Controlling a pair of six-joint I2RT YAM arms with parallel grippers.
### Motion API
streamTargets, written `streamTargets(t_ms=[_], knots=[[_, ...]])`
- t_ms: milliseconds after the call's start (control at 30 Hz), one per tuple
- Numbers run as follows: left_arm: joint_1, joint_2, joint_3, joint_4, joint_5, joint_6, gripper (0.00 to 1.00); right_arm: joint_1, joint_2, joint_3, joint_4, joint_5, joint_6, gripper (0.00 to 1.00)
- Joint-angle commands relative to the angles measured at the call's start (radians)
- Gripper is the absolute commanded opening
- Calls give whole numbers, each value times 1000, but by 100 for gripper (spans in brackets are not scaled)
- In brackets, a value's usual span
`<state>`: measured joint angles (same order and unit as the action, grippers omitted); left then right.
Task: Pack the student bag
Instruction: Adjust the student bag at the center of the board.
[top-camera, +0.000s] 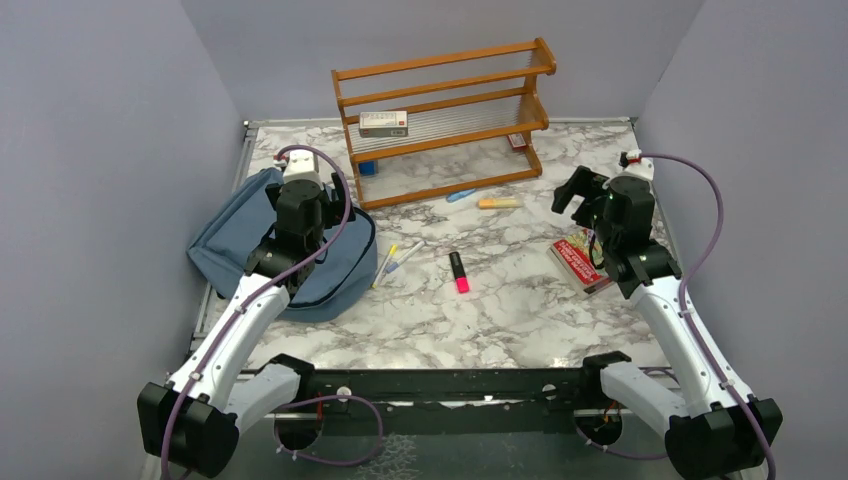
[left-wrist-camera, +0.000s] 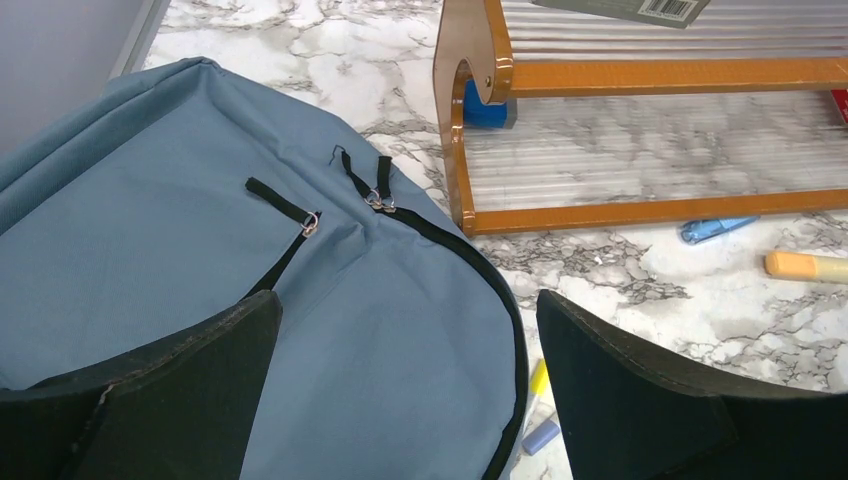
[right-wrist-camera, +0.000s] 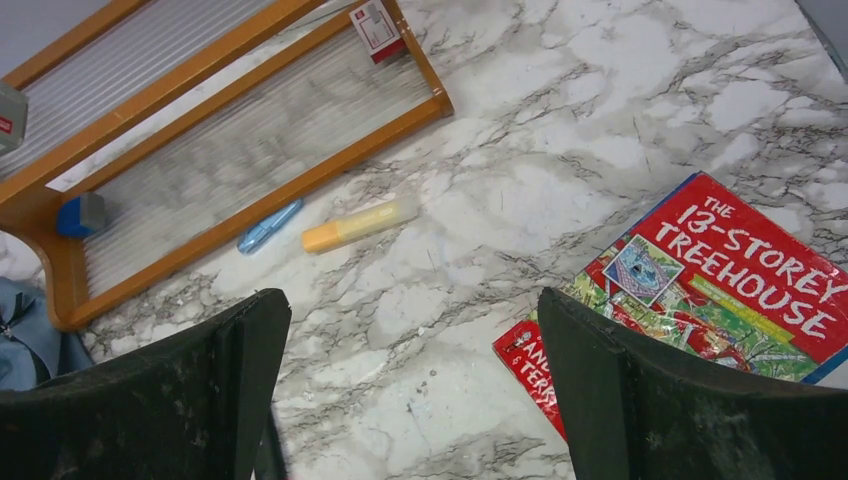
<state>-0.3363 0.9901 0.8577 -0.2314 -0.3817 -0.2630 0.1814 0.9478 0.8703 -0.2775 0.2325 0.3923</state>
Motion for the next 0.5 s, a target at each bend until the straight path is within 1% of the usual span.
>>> streamTargets(t_ms=[0,67,133,233,367,467], knots=[[-6,3,-2,32,-17,3,99,-5,-10,-6,36,45,-7,100],[-6,14,1,27,2,9,99,-4,-12,-23,56,49,-18,100],[-6,26,2,19,49,21,99,-5,-15,-41,77,34,-14,100],[-6,44,3,10,84,7,99,-4,-8,-33,48,8,33,100],[-5,64,26,-35,50,3,99,-5,8,-20,11,-23,76,100],[-3,66,32,-51,19,22,99,-4,24,-7,-15,-95,68,100]])
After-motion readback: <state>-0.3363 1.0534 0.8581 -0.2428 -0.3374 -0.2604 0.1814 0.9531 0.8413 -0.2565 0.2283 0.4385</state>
